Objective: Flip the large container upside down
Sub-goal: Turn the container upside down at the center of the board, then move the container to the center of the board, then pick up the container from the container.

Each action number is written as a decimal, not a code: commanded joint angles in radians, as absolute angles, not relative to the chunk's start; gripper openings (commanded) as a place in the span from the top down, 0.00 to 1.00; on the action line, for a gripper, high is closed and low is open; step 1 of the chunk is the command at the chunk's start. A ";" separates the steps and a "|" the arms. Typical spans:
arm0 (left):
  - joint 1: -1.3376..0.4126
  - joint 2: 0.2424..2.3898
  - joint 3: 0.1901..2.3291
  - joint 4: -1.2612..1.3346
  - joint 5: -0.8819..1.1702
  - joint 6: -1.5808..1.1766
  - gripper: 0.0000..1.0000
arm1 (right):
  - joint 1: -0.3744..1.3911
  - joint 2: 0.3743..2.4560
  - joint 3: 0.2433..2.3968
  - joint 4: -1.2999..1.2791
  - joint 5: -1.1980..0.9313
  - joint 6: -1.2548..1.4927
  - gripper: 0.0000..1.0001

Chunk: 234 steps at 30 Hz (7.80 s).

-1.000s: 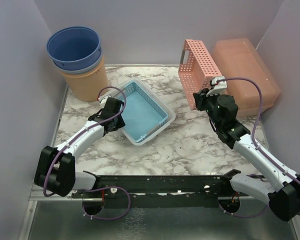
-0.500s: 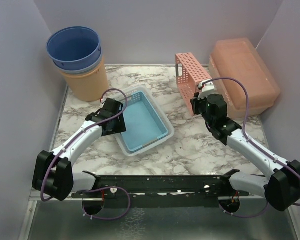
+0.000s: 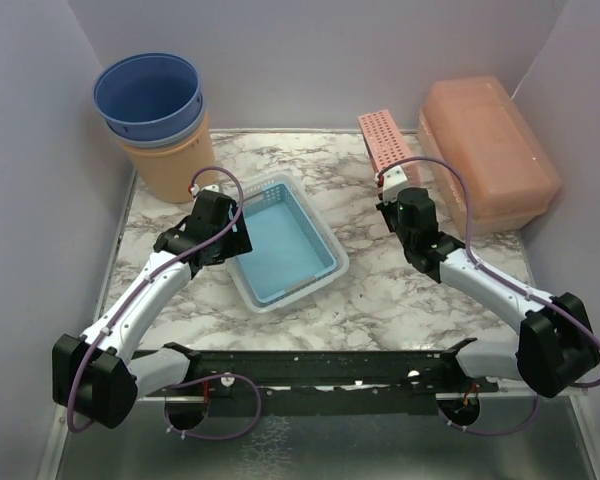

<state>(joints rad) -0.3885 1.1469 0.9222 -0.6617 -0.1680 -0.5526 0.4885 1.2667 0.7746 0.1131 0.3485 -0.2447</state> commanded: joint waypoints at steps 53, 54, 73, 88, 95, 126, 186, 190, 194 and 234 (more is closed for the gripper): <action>-0.378 0.792 0.697 -0.523 -0.361 -0.520 0.03 | 0.673 1.739 0.754 0.382 0.667 -0.626 0.72; -0.379 0.778 0.695 -0.521 -0.361 -0.522 0.03 | 0.673 1.741 0.756 0.384 0.670 -0.616 0.71; -0.379 0.740 0.676 -0.512 -0.379 -0.535 0.02 | 0.709 1.549 0.734 0.329 0.707 -0.426 0.46; -0.378 0.765 0.677 -0.517 -0.393 -0.528 0.02 | 0.666 1.827 1.447 -0.241 0.688 0.084 0.15; -0.379 0.764 0.677 -0.518 -0.404 -0.529 0.02 | 0.627 2.216 1.894 -0.442 0.767 0.122 0.08; -0.379 0.789 0.678 -0.528 -0.402 -0.535 0.02 | 0.409 2.613 2.094 0.025 0.889 -0.392 0.00; -0.379 0.833 0.680 -0.528 -0.382 -0.531 0.01 | 0.342 2.133 1.874 -0.368 0.411 0.057 0.03; -0.379 0.844 0.682 -0.528 -0.381 -0.529 0.01 | 0.342 1.980 1.739 -0.384 0.205 0.196 0.03; -0.379 0.853 0.684 -0.526 -0.376 -0.528 0.01 | 0.342 1.825 1.545 -0.331 -0.030 0.355 0.05; -0.382 0.786 0.663 -0.516 -0.353 -0.548 0.06 | 0.788 1.760 1.353 -0.625 0.144 0.317 0.46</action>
<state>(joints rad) -0.3855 0.7952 0.6708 -0.5220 -0.3626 -0.5385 0.7582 1.7252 1.3121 -0.5354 -0.0017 0.3618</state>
